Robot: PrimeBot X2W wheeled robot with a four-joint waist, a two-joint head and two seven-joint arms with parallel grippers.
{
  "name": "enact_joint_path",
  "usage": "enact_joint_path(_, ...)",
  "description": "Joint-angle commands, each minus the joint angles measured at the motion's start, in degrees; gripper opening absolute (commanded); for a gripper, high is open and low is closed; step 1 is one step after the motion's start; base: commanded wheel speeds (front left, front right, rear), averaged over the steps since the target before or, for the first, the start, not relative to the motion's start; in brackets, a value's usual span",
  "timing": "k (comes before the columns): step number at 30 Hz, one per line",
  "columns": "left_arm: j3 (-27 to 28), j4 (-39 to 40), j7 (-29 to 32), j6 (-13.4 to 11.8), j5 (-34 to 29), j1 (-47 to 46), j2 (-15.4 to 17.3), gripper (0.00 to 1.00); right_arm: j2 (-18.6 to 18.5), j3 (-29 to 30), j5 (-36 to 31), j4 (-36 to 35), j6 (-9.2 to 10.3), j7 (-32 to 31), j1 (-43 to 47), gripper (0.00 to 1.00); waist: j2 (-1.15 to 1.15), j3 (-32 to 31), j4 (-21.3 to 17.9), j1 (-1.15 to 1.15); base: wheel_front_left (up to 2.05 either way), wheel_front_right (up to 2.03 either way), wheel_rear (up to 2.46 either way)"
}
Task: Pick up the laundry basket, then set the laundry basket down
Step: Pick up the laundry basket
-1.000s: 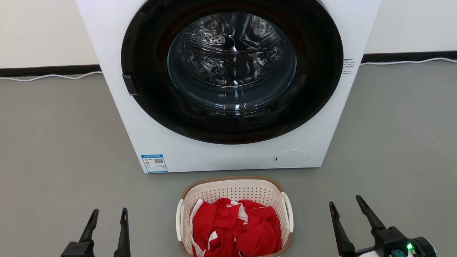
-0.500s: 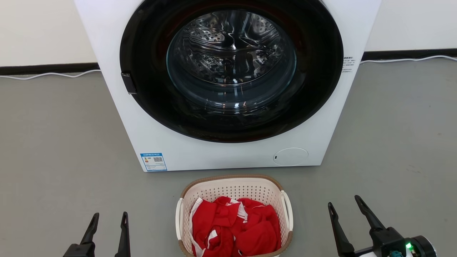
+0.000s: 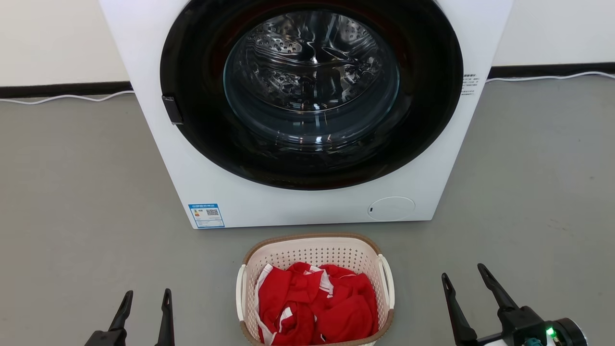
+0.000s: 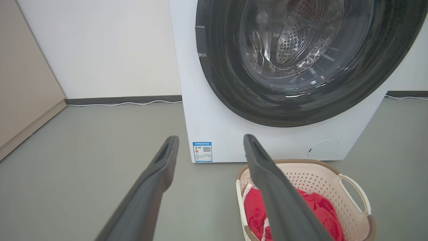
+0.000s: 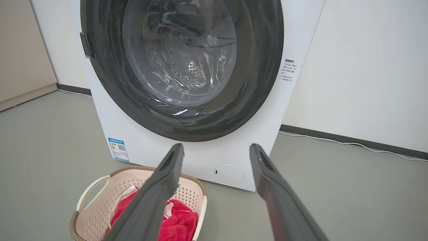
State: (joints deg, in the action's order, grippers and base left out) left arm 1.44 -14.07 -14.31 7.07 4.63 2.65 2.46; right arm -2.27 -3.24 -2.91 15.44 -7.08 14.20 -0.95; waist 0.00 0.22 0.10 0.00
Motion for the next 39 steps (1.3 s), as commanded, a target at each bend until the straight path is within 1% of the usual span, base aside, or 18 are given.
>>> enact_joint_path(1,1.77,1.16,-0.69,0.24,0.64,-1.54,0.45,1.00,-0.61,-1.27,0.48,-1.17,-0.41,0.80,-1.74,1.00,0.00,0.15,0.03,0.00,0.00,0.00,0.00)
enact_joint_path(7,1.55,0.87,-0.69,0.29,1.50,-1.74,0.44,1.00,-0.61,-1.55,1.41,-0.67,-0.41,0.80,-2.21,1.00,0.00,1.19,-0.09,0.00,0.00,0.00,0.00)
enact_joint_path(16,0.40,-0.21,-0.69,0.16,3.53,-4.13,0.43,1.00,-0.61,-2.88,3.62,1.07,-0.41,0.80,-6.06,1.00,0.00,5.74,-0.64,0.00,0.00,0.00,0.00)
enact_joint_path(26,-2.38,-3.85,-0.69,-0.60,5.90,-9.77,0.43,1.00,-0.61,-4.93,4.19,5.28,-0.41,0.80,-12.36,1.00,0.00,13.13,-0.72,0.00,0.00,0.00,0.00)
enact_joint_path(35,-7.49,-8.57,-0.69,-1.76,8.46,-17.52,0.43,1.00,-0.61,-7.13,4.08,10.36,-0.41,0.80,-19.38,1.00,0.00,21.50,0.00,0.00,0.00,0.00,0.00)
enact_joint_path(39,-9.33,-9.93,-0.69,-2.03,9.49,-20.83,0.42,1.00,-0.61,-7.54,4.19,11.54,-0.41,0.80,-21.93,1.00,0.00,25.45,0.37,0.00,0.00,0.00,0.00)
